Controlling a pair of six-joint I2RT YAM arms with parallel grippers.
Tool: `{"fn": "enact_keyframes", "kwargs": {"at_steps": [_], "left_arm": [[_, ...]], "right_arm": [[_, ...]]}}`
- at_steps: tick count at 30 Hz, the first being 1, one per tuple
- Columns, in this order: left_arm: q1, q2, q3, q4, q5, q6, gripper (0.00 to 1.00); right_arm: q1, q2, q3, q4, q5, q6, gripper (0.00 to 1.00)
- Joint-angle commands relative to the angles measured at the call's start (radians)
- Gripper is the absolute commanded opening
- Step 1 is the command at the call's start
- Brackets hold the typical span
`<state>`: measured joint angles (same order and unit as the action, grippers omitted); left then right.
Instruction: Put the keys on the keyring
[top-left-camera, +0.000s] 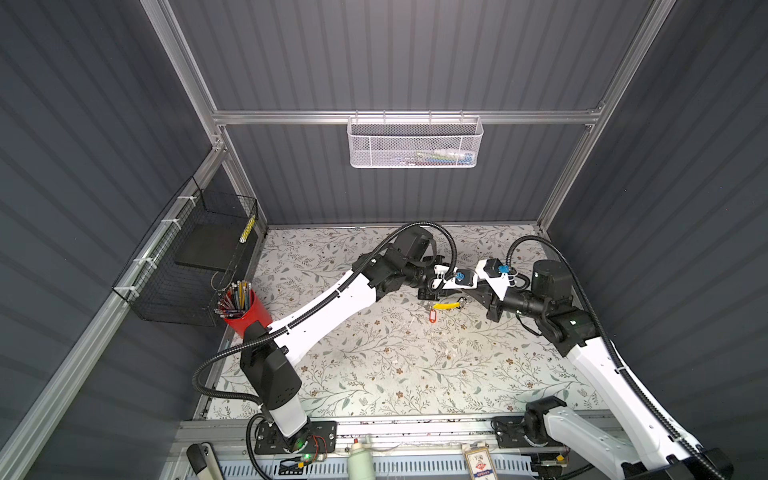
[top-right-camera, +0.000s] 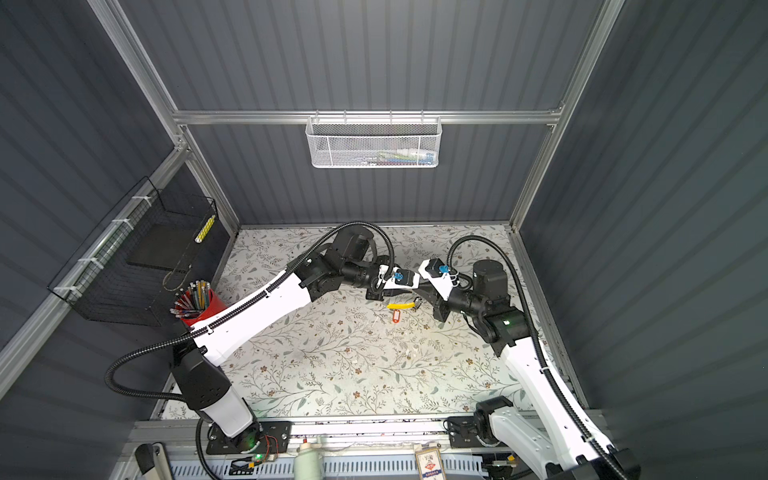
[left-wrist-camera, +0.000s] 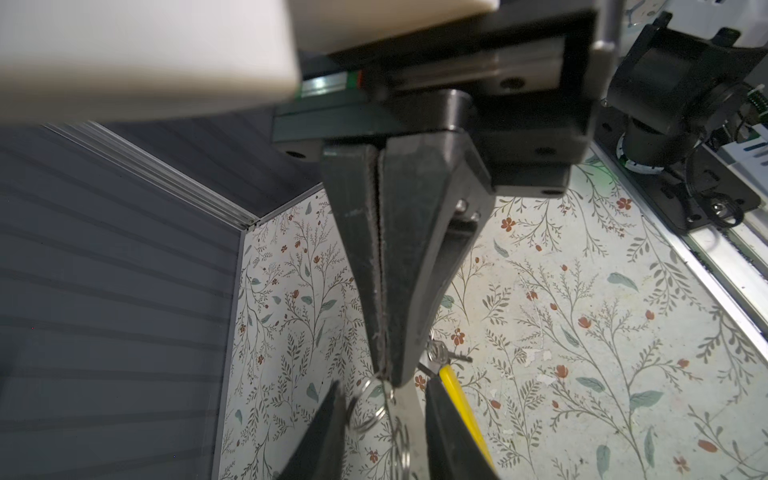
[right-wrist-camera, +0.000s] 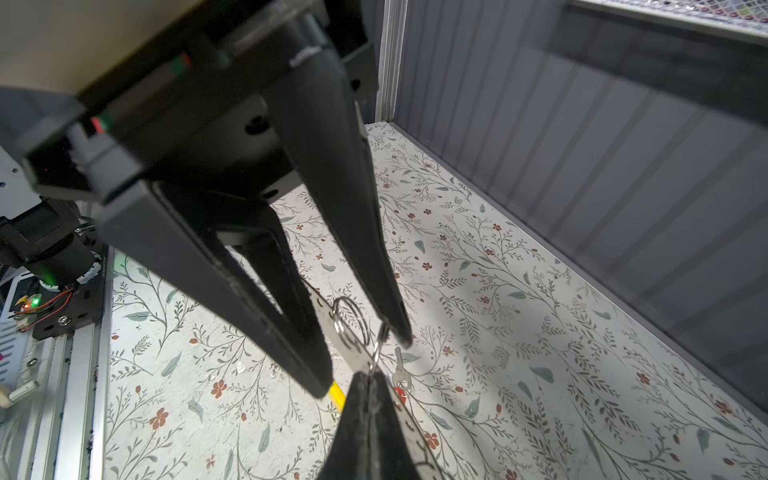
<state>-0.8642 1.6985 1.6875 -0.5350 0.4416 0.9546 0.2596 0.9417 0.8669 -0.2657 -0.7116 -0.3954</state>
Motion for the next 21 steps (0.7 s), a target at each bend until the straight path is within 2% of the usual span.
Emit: {"fn": "enact_keyframes", "kwargs": {"at_steps": [1,5,13,18,21], "left_arm": [[-0.008,0.012,0.036,-0.035,-0.046,0.025,0.3],[-0.008,0.013,0.038,-0.04,-0.071,0.033,0.27],[-0.009,0.019,0.048,-0.049,-0.063,0.033,0.14],[-0.008,0.021,0.049,-0.046,-0.061,0.031,0.13],[-0.008,0.022,0.045,-0.057,-0.068,0.042,0.16]], "right_arm": [[0.012,0.003,0.033,-0.026,0.008,-0.033,0.0],[0.018,0.003,0.033,-0.036,0.014,-0.048,0.0],[0.032,0.003,0.037,-0.047,0.02,-0.076,0.0],[0.04,0.006,0.041,-0.059,0.016,-0.098,0.0],[0.042,0.0,0.041,-0.061,0.013,-0.107,0.0]]}}
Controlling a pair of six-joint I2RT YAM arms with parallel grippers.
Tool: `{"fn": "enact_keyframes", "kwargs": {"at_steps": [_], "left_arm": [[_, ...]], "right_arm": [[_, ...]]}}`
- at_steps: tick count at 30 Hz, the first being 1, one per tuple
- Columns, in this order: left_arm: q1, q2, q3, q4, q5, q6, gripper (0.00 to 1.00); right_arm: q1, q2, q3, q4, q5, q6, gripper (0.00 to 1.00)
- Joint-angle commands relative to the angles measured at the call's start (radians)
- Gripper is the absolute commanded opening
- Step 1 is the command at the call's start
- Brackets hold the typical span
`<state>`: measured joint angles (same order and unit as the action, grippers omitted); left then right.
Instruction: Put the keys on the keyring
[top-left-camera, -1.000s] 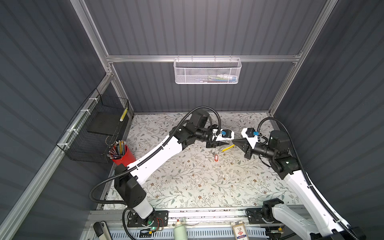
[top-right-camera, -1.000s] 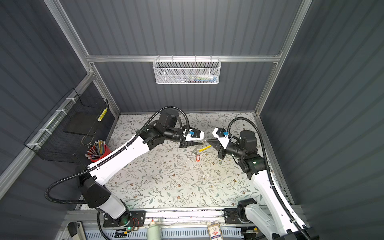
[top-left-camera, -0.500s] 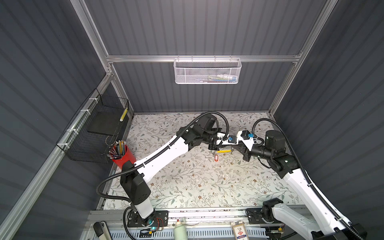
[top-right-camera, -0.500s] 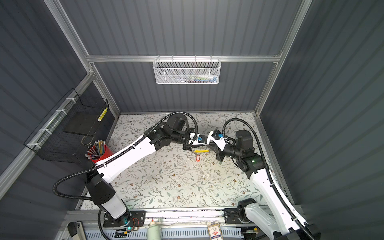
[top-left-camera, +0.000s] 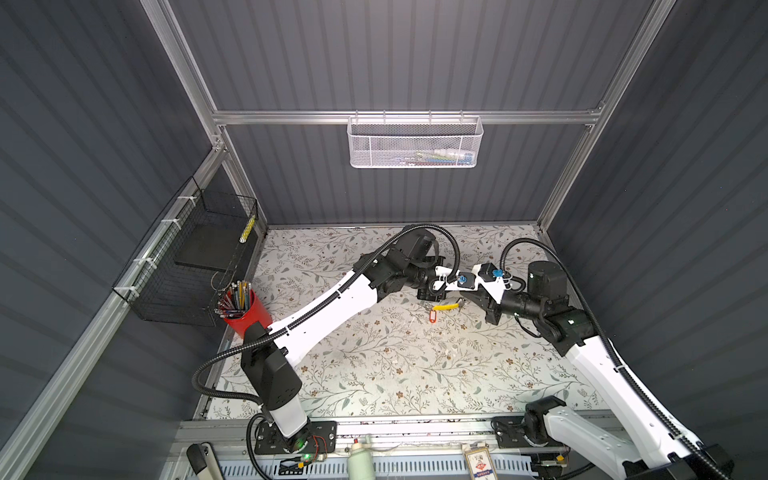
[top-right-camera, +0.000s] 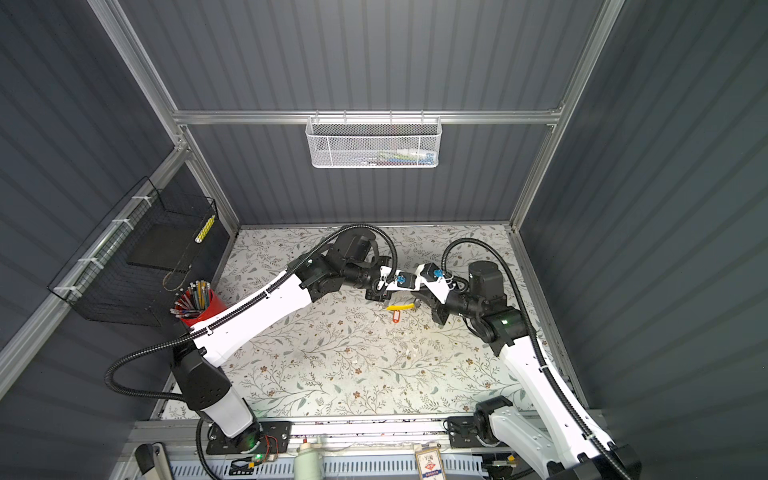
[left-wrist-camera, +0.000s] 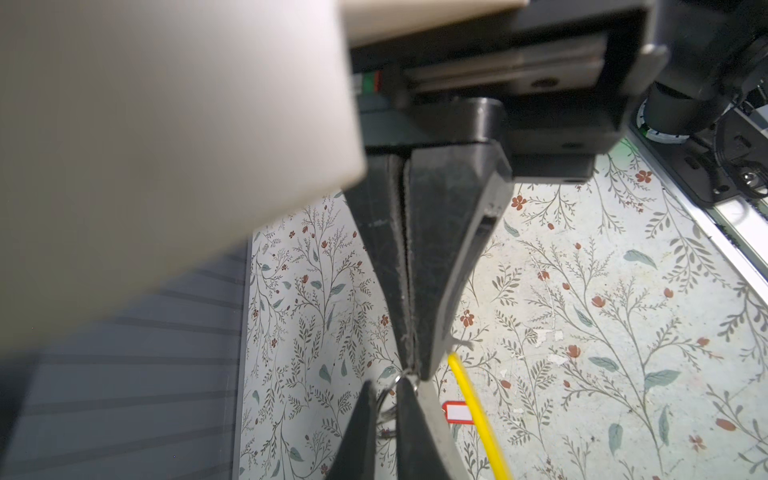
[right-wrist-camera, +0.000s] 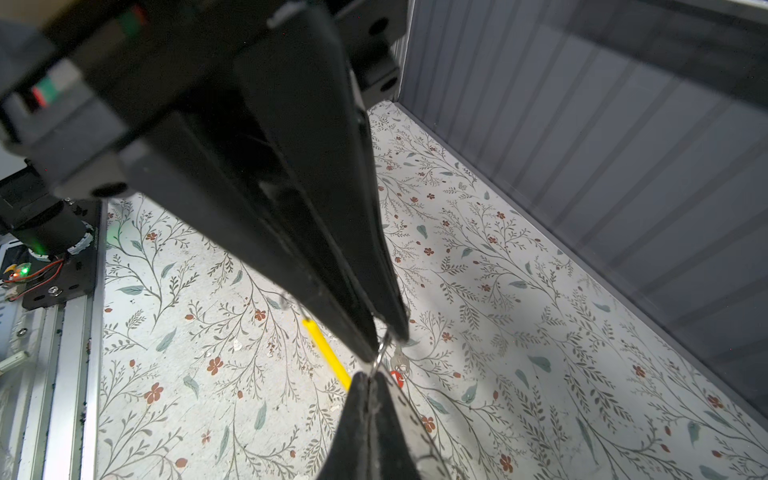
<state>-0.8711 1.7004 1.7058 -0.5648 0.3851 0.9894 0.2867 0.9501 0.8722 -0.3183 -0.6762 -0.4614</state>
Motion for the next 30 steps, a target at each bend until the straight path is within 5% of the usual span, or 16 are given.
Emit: {"fn": "enact_keyframes", "kwargs": {"at_steps": [1,30], "left_arm": [[-0.001,0.02,0.027,-0.033,-0.012,0.014,0.17],[-0.002,0.003,-0.035,-0.022,-0.025,0.086,0.16]], "right_arm": [[0.016,-0.008,0.035,-0.009,-0.021,-0.043,0.0],[0.019,-0.048,-0.009,0.018,-0.117,-0.153,0.0]]}}
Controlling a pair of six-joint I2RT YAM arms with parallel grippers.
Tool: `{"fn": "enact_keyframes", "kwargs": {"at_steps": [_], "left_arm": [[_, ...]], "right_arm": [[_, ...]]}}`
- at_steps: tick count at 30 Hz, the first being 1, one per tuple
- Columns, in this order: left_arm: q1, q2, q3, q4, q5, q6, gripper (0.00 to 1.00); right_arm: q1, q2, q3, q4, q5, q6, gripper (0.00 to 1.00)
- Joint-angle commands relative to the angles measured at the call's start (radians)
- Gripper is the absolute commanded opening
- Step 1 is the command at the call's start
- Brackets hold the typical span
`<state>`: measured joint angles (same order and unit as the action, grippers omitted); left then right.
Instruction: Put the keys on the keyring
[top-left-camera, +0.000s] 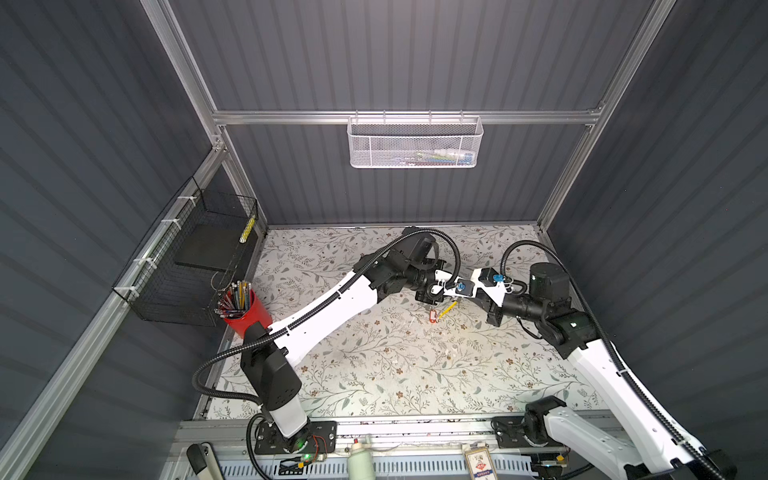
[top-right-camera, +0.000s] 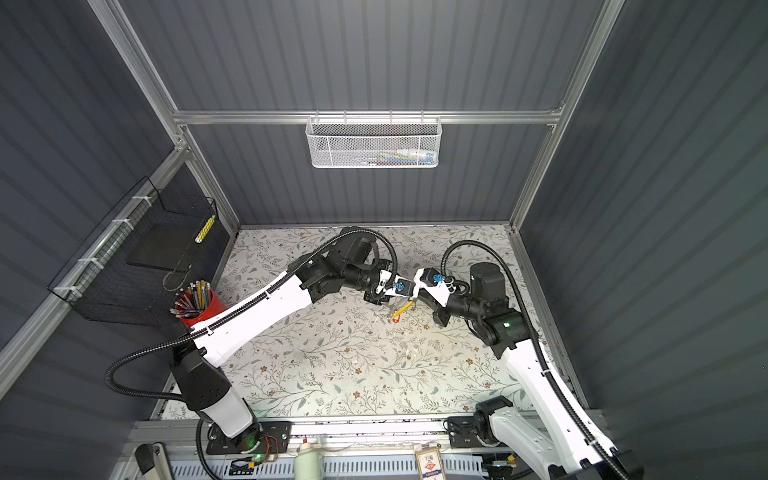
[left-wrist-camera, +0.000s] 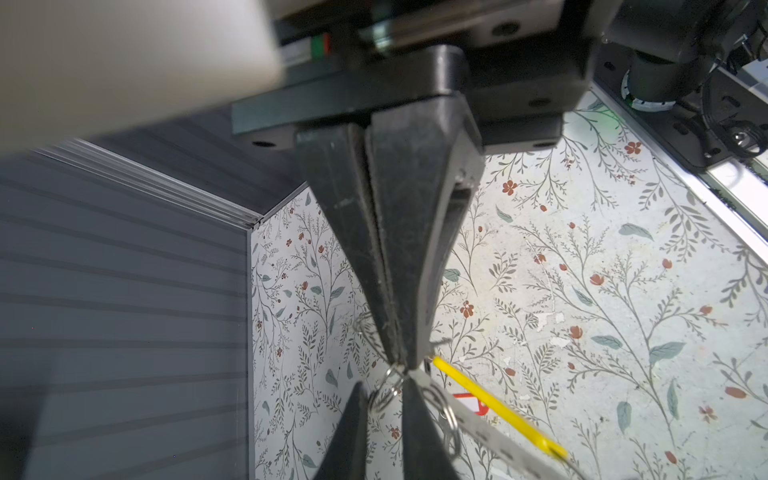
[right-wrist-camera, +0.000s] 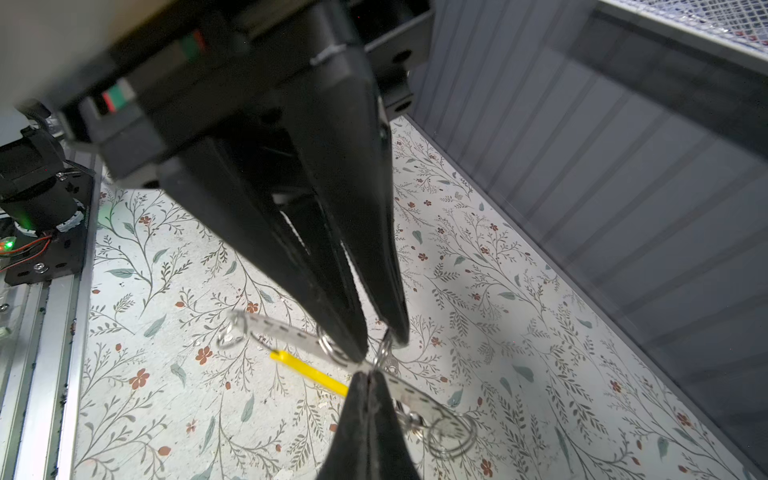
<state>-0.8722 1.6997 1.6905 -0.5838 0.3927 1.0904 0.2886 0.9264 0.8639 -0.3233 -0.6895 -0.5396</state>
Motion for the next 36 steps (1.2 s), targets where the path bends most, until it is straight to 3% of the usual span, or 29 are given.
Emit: {"fn": "enact_keyframes", "kwargs": {"at_steps": [1,7,12,15,17,22,26,36], "left_arm": [[0.0,0.003,-0.023,-0.002,-0.033,-0.016,0.15],[-0.001,0.003,-0.026,0.006,-0.041,-0.021,0.14],[0.0,0.001,-0.021,0.005,-0.029,-0.029,0.0],[0.0,-0.006,-0.029,0.027,-0.018,-0.047,0.0],[0.001,-0.018,-0.049,0.06,-0.011,-0.071,0.0],[0.052,-0.077,-0.152,0.213,0.142,-0.183,0.0],[0.086,-0.124,-0.25,0.371,0.249,-0.271,0.0],[0.102,-0.166,-0.396,0.588,0.369,-0.328,0.0]], "right_arm": [[0.017,-0.026,-0.002,0.025,-0.105,-0.076,0.0],[0.017,-0.017,0.001,0.008,-0.125,-0.092,0.0],[0.017,-0.014,0.0,0.011,-0.12,-0.091,0.0],[0.017,-0.021,-0.01,0.019,-0.106,-0.086,0.0],[0.015,-0.036,-0.029,0.029,-0.079,-0.087,0.06],[0.0,-0.111,-0.136,0.167,-0.042,-0.014,0.23],[-0.012,-0.158,-0.192,0.281,-0.051,0.063,0.31],[-0.016,-0.157,-0.187,0.295,-0.099,0.101,0.31]]}}
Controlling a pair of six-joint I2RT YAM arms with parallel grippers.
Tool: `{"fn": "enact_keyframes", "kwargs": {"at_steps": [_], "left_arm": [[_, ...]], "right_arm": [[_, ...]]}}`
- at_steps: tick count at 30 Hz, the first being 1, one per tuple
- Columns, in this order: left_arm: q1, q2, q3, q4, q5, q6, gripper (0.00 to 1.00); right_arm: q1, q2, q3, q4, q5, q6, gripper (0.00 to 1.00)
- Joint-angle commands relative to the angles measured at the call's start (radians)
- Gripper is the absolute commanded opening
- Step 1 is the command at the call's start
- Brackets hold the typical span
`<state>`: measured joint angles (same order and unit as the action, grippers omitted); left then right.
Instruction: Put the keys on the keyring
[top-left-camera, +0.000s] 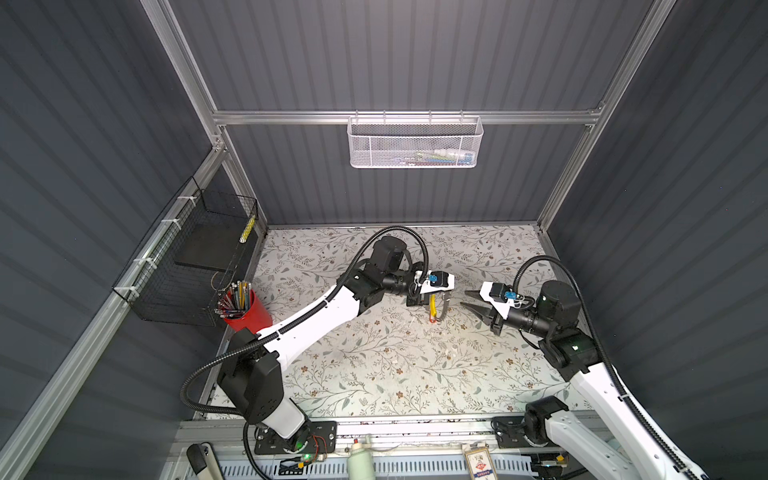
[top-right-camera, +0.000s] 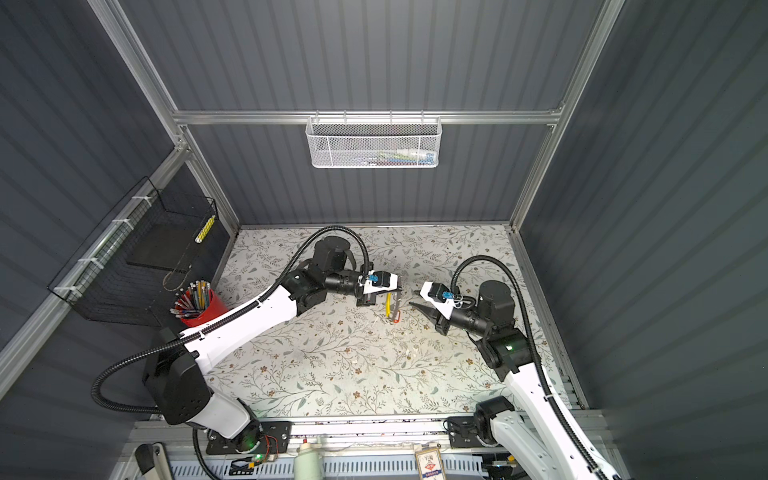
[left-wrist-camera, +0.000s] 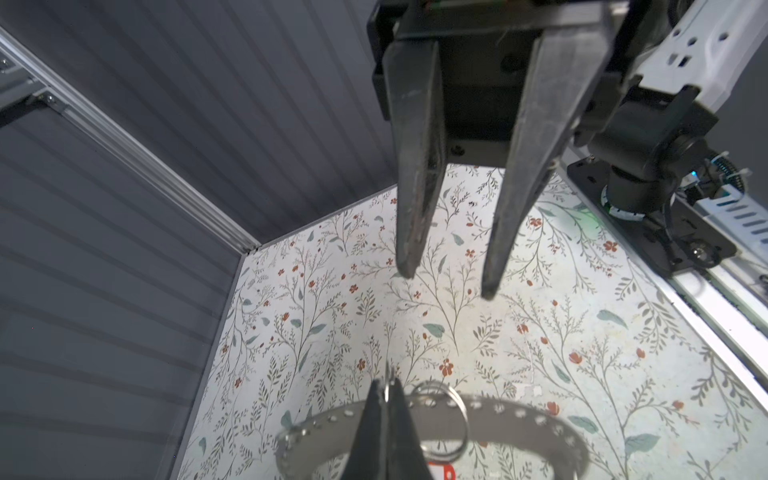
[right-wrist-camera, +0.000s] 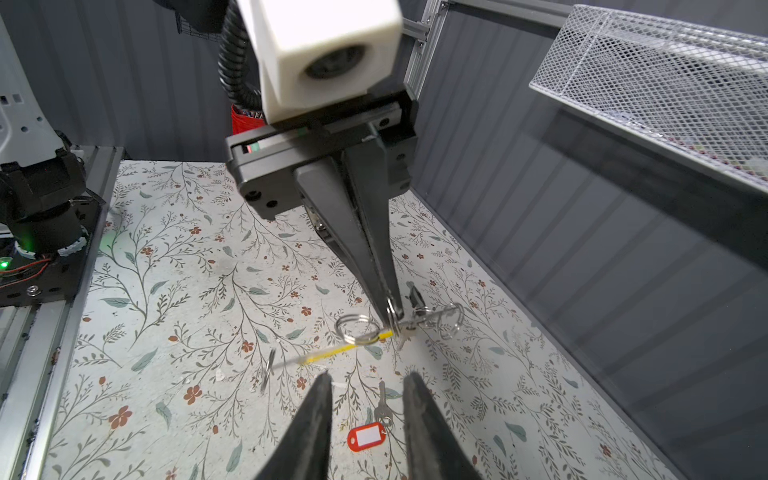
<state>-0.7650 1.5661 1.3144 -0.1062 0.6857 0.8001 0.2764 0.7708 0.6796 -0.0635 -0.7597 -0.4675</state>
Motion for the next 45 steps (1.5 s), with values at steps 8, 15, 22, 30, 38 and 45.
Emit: {"fn": "enact_keyframes", "kwargs": {"at_steps": [8,15,22,30,38,45], "left_arm": [[-0.006,-0.026,-0.032,0.139,0.106,-0.033,0.0],[0.0,-0.023,-0.034,0.115,0.083,-0.059,0.0],[0.03,-0.066,-0.091,0.093,0.027,-0.111,0.0],[0.075,-0.169,-0.215,0.037,-0.117,-0.212,0.0],[0.099,-0.211,-0.208,-0.167,-0.251,-0.286,0.0],[0.128,-0.256,-0.244,-0.181,-0.345,-0.331,0.0]], "right_arm": [[-0.003,0.034,0.008,0.059,-0.028,0.036,0.29],[-0.003,0.04,-0.012,0.062,0.086,0.043,0.31],[-0.006,0.127,0.008,-0.013,0.215,0.127,0.33],[0.018,0.317,0.054,-0.109,0.272,0.255,0.32],[0.131,0.606,0.215,-0.233,0.38,0.309,0.3],[0.153,0.81,0.303,-0.216,0.496,0.492,0.3]]}}
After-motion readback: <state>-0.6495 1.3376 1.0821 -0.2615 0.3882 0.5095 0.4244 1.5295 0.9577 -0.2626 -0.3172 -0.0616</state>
